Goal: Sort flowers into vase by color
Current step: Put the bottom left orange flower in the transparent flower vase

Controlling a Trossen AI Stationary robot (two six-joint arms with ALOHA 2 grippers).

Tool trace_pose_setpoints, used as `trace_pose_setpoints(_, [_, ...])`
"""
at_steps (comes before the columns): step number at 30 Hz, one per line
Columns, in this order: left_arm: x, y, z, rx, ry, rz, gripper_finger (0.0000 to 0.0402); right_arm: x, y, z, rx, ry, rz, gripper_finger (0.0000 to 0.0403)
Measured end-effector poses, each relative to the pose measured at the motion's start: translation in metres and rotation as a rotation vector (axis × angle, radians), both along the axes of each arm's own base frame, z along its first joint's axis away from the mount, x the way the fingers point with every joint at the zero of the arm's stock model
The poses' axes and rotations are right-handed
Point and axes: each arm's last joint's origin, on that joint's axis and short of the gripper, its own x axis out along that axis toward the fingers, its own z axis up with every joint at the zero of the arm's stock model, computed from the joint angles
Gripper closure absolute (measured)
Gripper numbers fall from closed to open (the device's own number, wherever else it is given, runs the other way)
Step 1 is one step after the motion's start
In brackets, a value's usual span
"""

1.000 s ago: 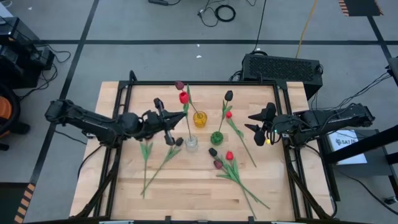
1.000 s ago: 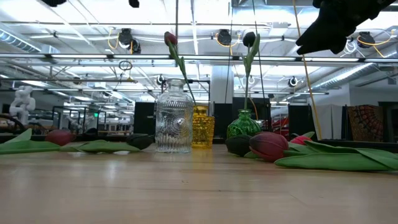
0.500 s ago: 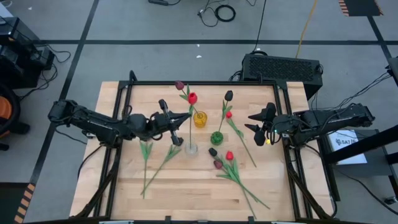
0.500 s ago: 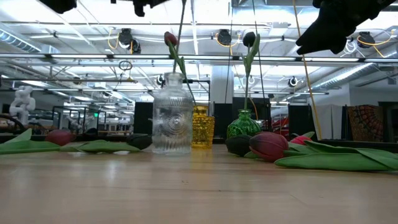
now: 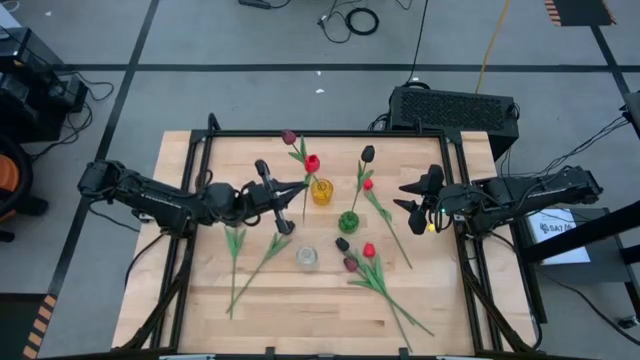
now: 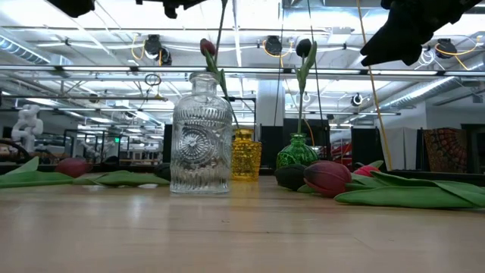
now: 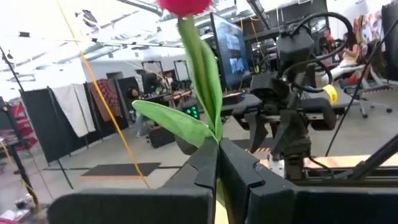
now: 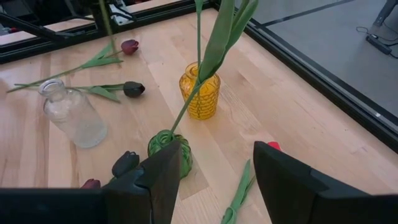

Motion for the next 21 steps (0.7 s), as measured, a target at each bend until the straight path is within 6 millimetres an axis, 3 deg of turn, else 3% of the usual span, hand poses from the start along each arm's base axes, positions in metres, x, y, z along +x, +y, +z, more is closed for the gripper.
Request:
trace_pose_setpoints(11, [-0.025, -0.039, 0.023, -0.037, -0.107, -0.229, 0.0388, 0.0, 0.0, 0.0, 0.001, -0.003, 0.0, 0.0211])
trace_pose_setpoints(21, [-0.021, -0.051, 0.015, -0.031, -0.076, -0.275, 0.0388, 0.0, 0.0, 0.0, 0.012, -0.008, -0.005, 0.0211])
